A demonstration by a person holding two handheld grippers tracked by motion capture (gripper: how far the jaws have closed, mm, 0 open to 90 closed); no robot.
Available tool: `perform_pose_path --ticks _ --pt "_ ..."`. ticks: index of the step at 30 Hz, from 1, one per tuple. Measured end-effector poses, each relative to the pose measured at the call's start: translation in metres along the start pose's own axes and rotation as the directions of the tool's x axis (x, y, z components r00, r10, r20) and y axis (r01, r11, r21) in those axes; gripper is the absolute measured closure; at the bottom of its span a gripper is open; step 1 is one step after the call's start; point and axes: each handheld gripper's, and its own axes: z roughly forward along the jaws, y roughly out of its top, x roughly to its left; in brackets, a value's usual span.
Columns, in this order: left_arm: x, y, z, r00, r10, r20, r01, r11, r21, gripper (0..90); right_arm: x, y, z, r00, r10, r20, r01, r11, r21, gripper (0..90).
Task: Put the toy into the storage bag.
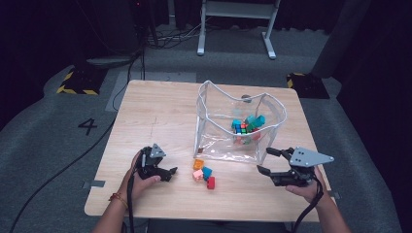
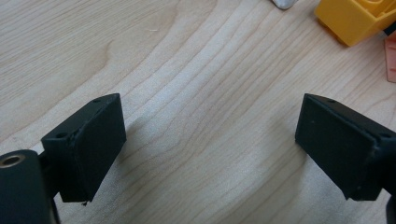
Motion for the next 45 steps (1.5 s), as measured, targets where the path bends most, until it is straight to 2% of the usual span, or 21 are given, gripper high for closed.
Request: perform_pose_path --ticks 3,10,14,18,20,22,24,26,29,40,41,43,45 --pt "0.000 0.000 0.000 1.0000 -0.001 0.000 0.001 1.0000 0.000 8.8 0.008 -0.004 0.013 0.9992 0.002 -0.039 -0.002 0.9999 0.010 30.8" --pt "0.000 0.000 0.000 1.0000 0.000 0.000 0.000 1.0000 0.000 8.8 0.029 -0.017 0.050 0.9926 -0.004 -0.121 0.014 0.9965 0.082 31.0" --pt "0.000 0.000 0.000 1.0000 0.000 0.000 0.000 1.0000 0.000 8.8 0.041 -0.022 0.072 0.9823 -0.013 -0.187 0.034 0.9933 0.110 31.1" --pt "0.000 0.000 0.000 1.0000 0.000 0.001 0.000 1.0000 0.000 8.8 0.051 -0.026 0.090 0.9721 -0.009 -0.235 0.043 0.9888 0.143 31.2" --pt "0.000 0.000 0.000 1.0000 -0.002 0.001 0.002 1.0000 0.000 8.8 0.056 -0.028 0.099 0.9666 -0.026 -0.255 0.067 0.9856 0.155 31.1" --pt "0.000 0.000 0.000 1.0000 0.000 0.000 0.000 1.0000 0.000 8.8 0.061 -0.030 0.107 0.9622 -0.023 -0.271 0.073 0.9815 0.177 31.1" --pt "0.000 0.000 0.000 1.0000 -0.001 0.000 0.001 1.0000 0.000 8.8 0.064 -0.032 0.116 0.9602 -0.024 -0.278 0.082 0.9765 0.199 31.0" --pt "0.000 0.000 0.000 1.0000 -0.002 0.001 0.002 1.0000 0.000 8.8 0.065 -0.034 0.124 0.9565 -0.034 -0.290 0.095 0.9757 0.198 31.1" --pt "0.000 0.000 0.000 1.0000 0.000 0.000 0.000 1.0000 0.001 8.8 0.065 -0.035 0.133 0.9559 -0.052 -0.289 0.115 0.9717 0.206 31.1" --pt "0.000 0.000 0.000 1.0000 -0.001 0.001 0.001 1.0000 0.001 8.8 0.065 -0.039 0.153 0.9581 -0.038 -0.284 0.111 0.9629 0.246 33.7" --pt "0.000 0.000 0.000 1.0000 -0.002 0.001 0.002 1.0000 0.000 8.8 0.064 -0.039 0.154 0.9566 -0.050 -0.287 0.123 0.9624 0.242 33.9" --pt "0.000 0.000 0.000 1.0000 0.001 0.000 -0.001 1.0000 0.001 8.8 0.066 -0.040 0.156 0.9591 -0.043 -0.280 0.115 0.9618 0.248 35.6" --pt "0.000 0.000 0.000 1.0000 -0.002 0.001 0.002 1.0000 0.000 8.8 0.066 -0.041 0.158 0.9610 -0.066 -0.268 0.135 0.9596 0.247 37.6"
